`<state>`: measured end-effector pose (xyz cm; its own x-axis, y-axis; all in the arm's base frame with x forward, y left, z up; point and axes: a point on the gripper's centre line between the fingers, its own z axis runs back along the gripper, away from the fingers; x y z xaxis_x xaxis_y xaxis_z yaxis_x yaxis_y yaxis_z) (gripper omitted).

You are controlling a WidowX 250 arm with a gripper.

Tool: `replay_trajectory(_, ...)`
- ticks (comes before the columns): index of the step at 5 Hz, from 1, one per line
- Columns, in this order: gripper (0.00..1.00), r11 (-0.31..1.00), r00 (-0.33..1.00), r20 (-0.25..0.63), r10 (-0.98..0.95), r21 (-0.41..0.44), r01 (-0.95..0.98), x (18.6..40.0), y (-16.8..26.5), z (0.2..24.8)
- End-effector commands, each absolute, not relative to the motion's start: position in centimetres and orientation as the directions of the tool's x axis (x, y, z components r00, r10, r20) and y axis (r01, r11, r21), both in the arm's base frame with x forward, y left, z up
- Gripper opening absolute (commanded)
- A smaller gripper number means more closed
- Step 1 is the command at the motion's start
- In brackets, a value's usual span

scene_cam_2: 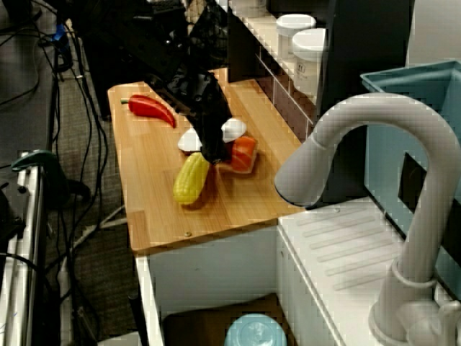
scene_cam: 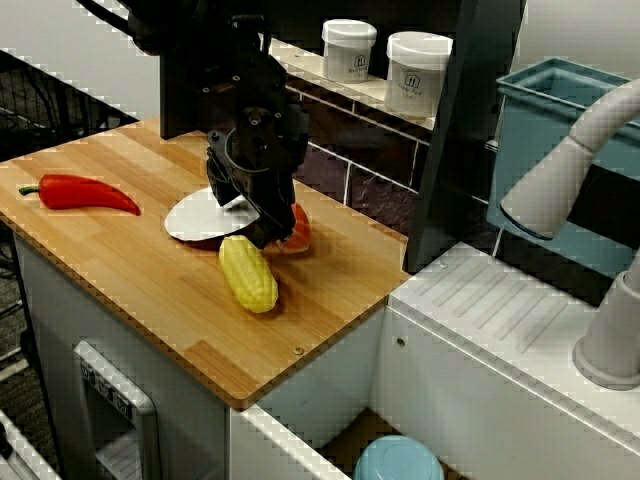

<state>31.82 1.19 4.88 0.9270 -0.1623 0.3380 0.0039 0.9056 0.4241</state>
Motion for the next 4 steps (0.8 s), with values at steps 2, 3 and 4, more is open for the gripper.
replay_trajectory(2,1.0,0.896,0.928,0.336,-0.16,0.444,-0.006,32.2,1.3,4.0)
replay_trajectory(3,1.0,0.899,0.926,0.333,-0.177,0.437,0.014,32.7,1.4,3.7)
replay_trajectory(4,0.0,0.894,0.922,0.341,-0.185,0.448,0.013,32.8,1.5,3.8)
